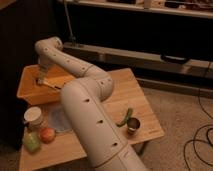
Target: Wipe tray with brush
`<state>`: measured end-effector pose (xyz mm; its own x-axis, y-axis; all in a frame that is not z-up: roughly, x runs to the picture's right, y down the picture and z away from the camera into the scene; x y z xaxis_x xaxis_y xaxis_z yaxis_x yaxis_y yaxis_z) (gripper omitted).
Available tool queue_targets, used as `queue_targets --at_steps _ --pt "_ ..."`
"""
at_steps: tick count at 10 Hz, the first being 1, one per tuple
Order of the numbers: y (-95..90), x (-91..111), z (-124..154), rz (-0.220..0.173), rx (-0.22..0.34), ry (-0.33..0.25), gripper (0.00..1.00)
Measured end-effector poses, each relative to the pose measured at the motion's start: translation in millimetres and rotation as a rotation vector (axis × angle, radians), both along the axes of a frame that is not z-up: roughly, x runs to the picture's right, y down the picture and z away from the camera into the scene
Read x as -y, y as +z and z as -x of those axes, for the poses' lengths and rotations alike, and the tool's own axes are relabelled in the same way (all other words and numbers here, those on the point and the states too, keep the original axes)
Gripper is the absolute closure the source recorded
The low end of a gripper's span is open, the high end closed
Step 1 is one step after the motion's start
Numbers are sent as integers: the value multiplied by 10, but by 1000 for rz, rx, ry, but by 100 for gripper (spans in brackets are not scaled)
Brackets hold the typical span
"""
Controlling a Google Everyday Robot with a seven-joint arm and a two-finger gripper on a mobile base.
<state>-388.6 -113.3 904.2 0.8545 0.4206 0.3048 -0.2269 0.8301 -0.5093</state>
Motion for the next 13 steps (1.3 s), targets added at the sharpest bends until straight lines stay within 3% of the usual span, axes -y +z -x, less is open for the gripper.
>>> queue_targets --at_steps 5,13 --pt "197 -149 157 36 26 -31 35" --pt "478 -459 -32 109 -58 -60 35"
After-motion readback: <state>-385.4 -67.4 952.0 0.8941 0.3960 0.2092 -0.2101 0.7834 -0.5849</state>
